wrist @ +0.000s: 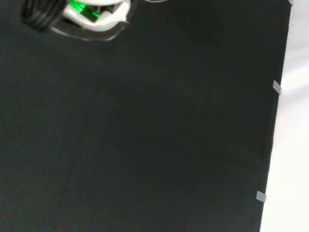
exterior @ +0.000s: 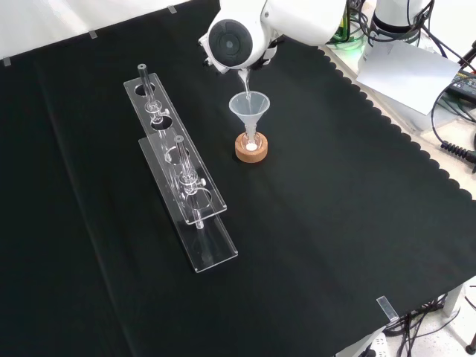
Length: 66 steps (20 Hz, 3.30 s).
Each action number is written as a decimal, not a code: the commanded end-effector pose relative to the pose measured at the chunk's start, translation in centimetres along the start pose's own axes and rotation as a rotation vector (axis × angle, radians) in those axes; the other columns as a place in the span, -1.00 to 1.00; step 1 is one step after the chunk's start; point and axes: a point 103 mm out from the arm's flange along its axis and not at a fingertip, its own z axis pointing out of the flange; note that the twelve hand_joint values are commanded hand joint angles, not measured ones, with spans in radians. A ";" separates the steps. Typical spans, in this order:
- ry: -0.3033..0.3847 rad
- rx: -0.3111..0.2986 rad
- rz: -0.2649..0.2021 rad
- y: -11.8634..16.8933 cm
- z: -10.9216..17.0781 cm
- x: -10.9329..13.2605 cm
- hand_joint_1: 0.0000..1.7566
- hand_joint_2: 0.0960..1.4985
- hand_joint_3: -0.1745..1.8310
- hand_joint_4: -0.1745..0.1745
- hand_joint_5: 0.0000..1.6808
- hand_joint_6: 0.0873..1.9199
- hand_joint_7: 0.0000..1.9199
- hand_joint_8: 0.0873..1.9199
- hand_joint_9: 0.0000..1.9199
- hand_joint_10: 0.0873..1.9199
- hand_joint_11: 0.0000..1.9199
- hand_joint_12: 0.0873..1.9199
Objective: Pour all the NaCl from the weighing funnel into the round-bottom flask.
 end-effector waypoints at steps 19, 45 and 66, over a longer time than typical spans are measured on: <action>-0.048 -0.003 0.009 -0.3 -0.7 0.2 0.23 -0.16 -0.08 1.00 0.32 0.00 -0.47 -0.39 -0.15 -0.56 -0.42 0.26; -0.101 0.014 0.018 -0.3 -1.6 0.6 0.23 -0.16 -0.07 1.00 0.32 -0.01 -0.47 -0.39 -0.15 -0.56 -0.40 0.24; -0.127 0.020 0.016 -0.5 -1.7 0.8 0.23 -0.17 -0.07 1.00 0.32 -0.01 -0.48 -0.39 -0.15 -0.56 -0.40 0.23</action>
